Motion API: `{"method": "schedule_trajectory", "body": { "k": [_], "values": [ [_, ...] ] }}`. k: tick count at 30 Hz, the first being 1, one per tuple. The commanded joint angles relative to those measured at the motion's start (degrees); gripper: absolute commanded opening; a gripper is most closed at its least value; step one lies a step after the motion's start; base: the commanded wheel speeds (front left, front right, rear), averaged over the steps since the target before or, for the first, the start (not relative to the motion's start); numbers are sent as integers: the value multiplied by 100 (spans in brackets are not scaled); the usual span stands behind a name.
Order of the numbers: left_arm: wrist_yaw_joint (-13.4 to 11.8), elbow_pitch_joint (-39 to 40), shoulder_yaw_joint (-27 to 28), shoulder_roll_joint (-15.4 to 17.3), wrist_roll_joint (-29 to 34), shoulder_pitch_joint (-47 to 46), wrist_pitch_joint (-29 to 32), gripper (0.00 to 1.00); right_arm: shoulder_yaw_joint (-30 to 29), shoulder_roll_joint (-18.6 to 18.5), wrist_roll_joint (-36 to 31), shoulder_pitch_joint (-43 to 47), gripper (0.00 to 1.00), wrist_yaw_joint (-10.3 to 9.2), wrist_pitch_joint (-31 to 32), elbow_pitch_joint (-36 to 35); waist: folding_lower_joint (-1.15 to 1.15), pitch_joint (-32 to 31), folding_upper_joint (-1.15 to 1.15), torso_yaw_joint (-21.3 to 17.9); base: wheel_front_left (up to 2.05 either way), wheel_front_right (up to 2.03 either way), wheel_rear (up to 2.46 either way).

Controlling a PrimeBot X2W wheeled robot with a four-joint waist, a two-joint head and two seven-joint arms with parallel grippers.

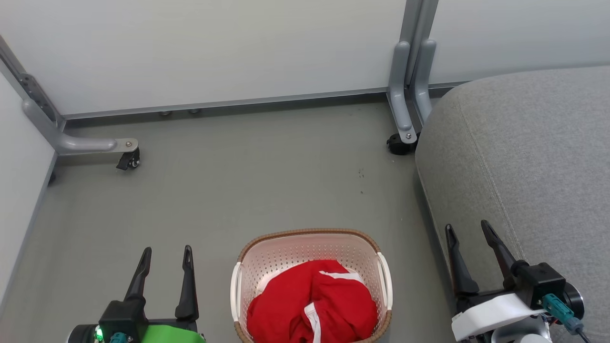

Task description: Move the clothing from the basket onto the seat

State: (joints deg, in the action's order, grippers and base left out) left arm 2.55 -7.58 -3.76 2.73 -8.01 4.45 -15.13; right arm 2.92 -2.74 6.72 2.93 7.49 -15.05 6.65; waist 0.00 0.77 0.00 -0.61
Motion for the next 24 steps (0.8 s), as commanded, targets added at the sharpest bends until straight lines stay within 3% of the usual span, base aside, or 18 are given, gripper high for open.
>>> {"method": "schedule_trajectory", "body": {
  "k": [1,9,24],
  "values": [
    [9,-13,-24,29,27,-19,-4,100,-42,-26,37,-10,100,0,-20,14,0,49,0,0,0,0,0],
    [41,-122,-222,28,43,-285,-4,100,-218,-24,65,-223,100,0,-20,-74,0,531,0,16,0,0,0],
    [444,-1170,-1241,30,399,-2128,-5,100,-796,-21,123,-1640,100,0,-19,-680,0,2760,0,28,0,0,0]
  ]
}}
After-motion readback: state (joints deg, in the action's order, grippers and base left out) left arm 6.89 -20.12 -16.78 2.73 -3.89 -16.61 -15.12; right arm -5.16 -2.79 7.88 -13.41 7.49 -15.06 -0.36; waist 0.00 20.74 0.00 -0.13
